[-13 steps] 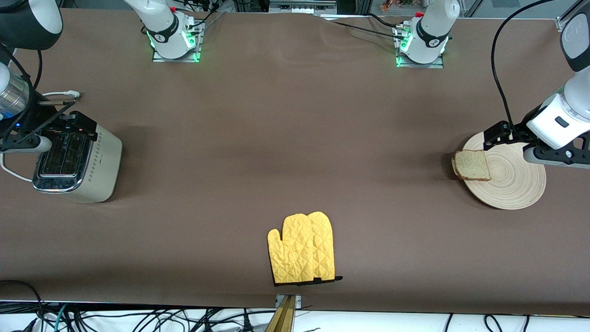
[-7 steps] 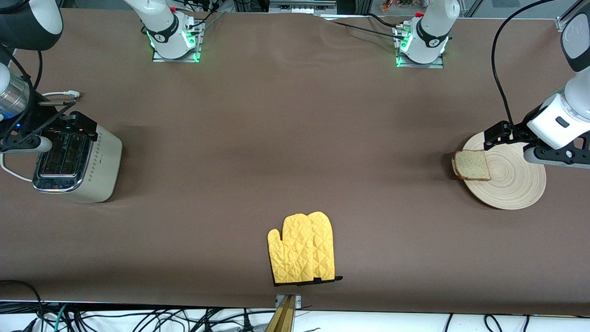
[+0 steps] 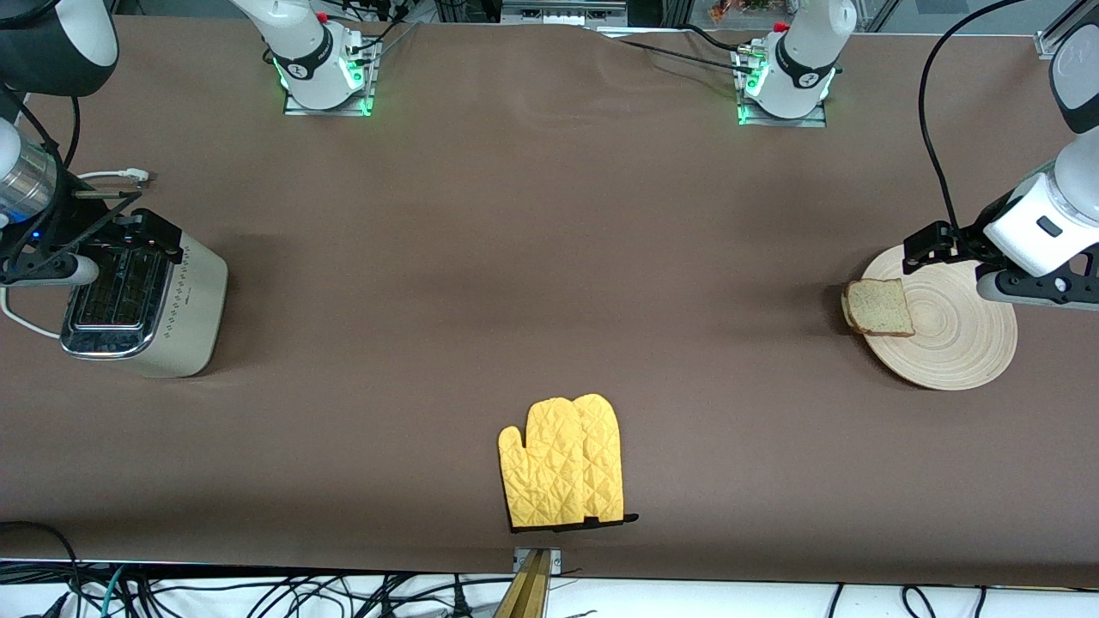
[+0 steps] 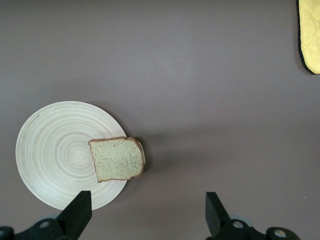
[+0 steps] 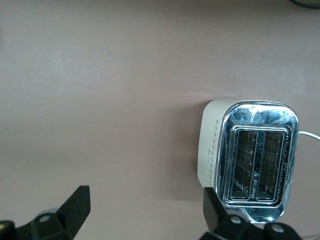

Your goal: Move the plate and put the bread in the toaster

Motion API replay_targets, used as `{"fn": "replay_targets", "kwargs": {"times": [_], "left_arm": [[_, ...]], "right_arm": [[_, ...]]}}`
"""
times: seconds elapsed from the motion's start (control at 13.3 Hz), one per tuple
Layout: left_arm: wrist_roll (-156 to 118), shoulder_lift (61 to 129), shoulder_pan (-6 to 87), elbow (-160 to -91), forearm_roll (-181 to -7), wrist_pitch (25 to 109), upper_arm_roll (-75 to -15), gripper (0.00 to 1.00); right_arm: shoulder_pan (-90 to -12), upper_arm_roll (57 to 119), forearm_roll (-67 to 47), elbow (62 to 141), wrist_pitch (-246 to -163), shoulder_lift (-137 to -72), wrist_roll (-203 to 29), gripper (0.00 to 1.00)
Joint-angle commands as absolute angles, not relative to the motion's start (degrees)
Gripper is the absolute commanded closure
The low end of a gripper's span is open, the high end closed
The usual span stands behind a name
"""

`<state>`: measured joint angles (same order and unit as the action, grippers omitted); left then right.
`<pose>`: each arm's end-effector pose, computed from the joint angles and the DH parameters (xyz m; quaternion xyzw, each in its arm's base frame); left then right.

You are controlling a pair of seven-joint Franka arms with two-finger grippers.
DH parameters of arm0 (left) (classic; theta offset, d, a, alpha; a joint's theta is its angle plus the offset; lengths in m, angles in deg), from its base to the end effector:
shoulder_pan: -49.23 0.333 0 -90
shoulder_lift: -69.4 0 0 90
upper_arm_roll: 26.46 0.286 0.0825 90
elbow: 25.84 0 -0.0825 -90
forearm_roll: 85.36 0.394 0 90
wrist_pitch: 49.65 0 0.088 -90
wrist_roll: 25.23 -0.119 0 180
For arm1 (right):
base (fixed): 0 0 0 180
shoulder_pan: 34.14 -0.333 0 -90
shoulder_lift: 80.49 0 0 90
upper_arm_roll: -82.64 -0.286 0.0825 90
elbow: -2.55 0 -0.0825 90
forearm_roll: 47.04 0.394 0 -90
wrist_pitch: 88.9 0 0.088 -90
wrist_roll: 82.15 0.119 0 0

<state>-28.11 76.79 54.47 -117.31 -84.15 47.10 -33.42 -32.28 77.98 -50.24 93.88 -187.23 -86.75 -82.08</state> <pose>0.6039 -0.0126 0.5052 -0.9990 0.0412 0.0180 0.0025 0.6038 0.0217 0.5205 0.9993 0.0274 0.0072 0.0231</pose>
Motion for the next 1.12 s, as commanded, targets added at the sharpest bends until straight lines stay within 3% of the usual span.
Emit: {"fn": "replay_targets", "kwargs": {"times": [0.0, 1.05], "left_arm": [[-27.9, 76.9, 54.3, -115.8, -85.0, 45.6, -33.6, 0.00], [-28.9, 77.0, 55.4, -115.7, -85.4, 45.6, -33.0, 0.00]], "right_arm": [[-32.2, 78.1, -50.2, 92.9, -186.8, -87.0, -82.2, 0.00], [-32.2, 78.0, -50.2, 92.9, -186.9, -87.0, -82.2, 0.00]]}}
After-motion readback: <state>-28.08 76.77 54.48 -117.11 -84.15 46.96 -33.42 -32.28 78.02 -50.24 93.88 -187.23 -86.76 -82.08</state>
